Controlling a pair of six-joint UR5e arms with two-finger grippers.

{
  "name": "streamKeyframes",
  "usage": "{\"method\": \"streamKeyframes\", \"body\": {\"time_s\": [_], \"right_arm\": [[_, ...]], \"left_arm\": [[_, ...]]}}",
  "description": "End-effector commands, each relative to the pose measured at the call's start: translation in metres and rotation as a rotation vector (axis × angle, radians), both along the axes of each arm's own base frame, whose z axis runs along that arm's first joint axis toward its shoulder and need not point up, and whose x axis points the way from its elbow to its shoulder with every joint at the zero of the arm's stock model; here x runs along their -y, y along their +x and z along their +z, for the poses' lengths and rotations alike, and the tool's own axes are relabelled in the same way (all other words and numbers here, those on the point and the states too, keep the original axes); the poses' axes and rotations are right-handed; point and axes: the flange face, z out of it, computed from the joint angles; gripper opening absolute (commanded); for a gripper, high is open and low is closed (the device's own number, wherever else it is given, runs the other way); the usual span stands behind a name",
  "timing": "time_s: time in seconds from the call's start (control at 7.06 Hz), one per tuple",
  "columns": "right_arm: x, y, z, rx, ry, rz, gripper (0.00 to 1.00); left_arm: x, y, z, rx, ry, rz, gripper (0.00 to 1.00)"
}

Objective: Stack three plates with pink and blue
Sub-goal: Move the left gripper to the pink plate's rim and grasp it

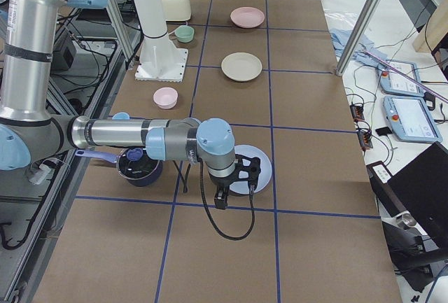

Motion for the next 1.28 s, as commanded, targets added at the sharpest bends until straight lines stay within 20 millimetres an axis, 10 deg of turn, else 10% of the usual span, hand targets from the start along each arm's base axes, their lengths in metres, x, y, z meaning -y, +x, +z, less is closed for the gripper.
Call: {"method": "streamKeyframes", "body": {"time_s": [0.0, 0.42, 1.13], "right_arm": [[0.001, 0.001, -0.003, -0.003, 0.008, 0.001, 1.00], [0.006, 0.001, -0.009, 0.000, 0.025, 0.002, 1.00], [0.008, -0.005, -0.023, 0.050, 0.053, -0.008, 1.00]], "left_arm": [[0.000, -0.001, -0.002, 0.001, 0.006, 0.000, 1.00], [0.013, 0.000, -0.015, 0.008, 0.163, 0.000, 1.00], [0.045, 0.068, -0.014, -0.039, 0.338, 0.038, 1.00]]}}
